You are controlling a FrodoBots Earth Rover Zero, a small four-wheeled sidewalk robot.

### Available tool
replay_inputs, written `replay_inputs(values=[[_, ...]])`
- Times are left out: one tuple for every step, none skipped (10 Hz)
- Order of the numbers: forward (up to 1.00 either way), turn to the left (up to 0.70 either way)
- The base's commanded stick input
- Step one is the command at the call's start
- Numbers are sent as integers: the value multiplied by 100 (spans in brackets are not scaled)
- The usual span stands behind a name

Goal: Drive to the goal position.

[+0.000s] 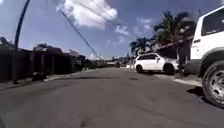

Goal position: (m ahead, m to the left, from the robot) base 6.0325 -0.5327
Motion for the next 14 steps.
replay_inputs(values=[[45,0],[45,0],[45,0],[45,0],[45,0],[45,0],[45,0],[45,0],[45,0],[45,0],[45,0],[45,0],[45,0],[45,0]])
